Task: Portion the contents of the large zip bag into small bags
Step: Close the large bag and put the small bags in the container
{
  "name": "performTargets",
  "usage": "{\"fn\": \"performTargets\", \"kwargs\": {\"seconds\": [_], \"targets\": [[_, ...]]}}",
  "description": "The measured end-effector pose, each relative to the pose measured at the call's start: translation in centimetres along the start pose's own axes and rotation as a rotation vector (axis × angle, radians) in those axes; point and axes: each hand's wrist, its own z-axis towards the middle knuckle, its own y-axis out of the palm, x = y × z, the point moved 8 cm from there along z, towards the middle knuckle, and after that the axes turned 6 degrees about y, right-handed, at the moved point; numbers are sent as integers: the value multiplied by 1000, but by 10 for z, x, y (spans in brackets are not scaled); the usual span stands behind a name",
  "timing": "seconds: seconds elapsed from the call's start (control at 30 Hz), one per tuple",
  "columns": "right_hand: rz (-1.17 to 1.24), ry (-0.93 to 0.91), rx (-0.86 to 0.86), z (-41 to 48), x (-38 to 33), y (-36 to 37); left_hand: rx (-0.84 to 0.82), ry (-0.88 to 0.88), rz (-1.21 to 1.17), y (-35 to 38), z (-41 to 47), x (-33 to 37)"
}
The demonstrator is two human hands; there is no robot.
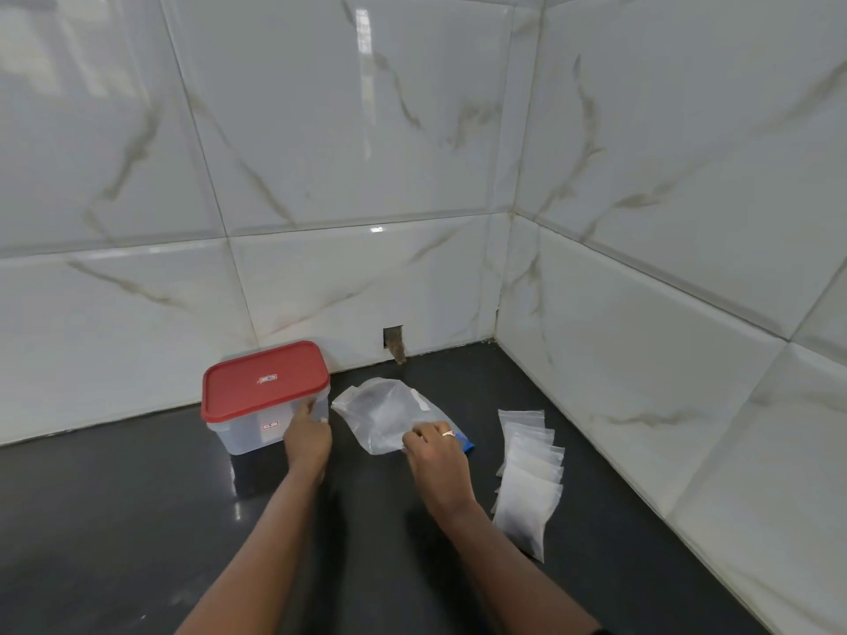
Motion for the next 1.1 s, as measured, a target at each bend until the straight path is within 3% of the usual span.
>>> {"fn": "performTargets", "kwargs": {"seconds": [0.13,0.33,0.5,0.73,0.9,1.1], "targets": [[54,-45,67,10,0,-15,-145,-30,-133,16,1,-11],[63,-114,103,35,9,-44,-91,123,-160,11,4,13],[89,-83,185,44,26,-71,-171,57,-210,22,0,4],[85,-69,141,46,25,-86,-233,161,-322,28,-13,28],[369,244,129,54,64,-112,-21,40,-548,-2,-5,32],[580,431,133,61,82,-121,-23,183,-623,-10,-13,59]]}}
